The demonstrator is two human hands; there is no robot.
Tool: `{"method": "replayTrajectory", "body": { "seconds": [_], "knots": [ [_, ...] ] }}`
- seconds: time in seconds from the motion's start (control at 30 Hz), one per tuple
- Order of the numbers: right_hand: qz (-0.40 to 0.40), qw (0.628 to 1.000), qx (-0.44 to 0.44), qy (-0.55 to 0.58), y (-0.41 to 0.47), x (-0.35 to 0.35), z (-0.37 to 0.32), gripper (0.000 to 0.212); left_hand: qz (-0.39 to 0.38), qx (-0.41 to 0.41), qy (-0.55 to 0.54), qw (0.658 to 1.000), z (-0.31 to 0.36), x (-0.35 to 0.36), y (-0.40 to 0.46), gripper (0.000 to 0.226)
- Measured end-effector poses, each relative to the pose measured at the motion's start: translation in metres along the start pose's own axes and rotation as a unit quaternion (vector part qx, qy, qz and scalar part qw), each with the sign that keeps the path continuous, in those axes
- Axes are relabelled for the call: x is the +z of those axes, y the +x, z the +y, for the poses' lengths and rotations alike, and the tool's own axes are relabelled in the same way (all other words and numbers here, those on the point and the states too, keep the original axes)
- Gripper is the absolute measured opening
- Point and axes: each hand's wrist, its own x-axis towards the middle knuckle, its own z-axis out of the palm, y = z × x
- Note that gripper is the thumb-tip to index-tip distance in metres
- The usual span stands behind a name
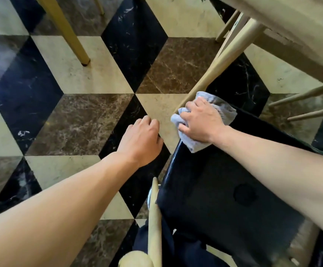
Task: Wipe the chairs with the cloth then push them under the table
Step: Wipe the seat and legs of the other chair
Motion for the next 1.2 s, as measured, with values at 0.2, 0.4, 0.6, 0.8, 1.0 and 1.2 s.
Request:
{"method": "replayTrajectory", "body": {
  "seconds": [0.2,0.4,0.6,0.8,1.0,1.2],
  "knots": [
    [-0.029,0.997,-0.067,0.005,-0.052,0.000,-0.083,0.046,0.017,-0.022,-0.039,0.999,0.007,-0.002,0.000,0.022],
    [-0.049,0.980,-0.178,0.076,-0.140,0.034,-0.157,0.032,0.001,0.016,-0.008,1.000,0.021,-0.005,-0.002,0.016],
    [0.070,0.959,-0.247,0.121,-0.171,0.069,-0.107,0.043,-0.035,0.052,0.036,0.997,0.032,0.002,-0.004,0.015],
    [0.064,0.977,0.079,0.185,-0.156,0.073,0.008,0.052,-0.052,0.085,0.051,0.994,0.063,0.003,0.010,0.017],
    [0.074,0.903,0.342,0.249,-0.136,0.061,0.001,0.053,-0.041,0.103,0.047,0.993,0.091,0.013,0.016,0.015],
    [0.028,0.977,-0.024,0.208,-0.178,0.064,-0.090,0.051,-0.024,0.134,0.054,0.989,0.120,0.023,0.017,0.012]
  ]
}}
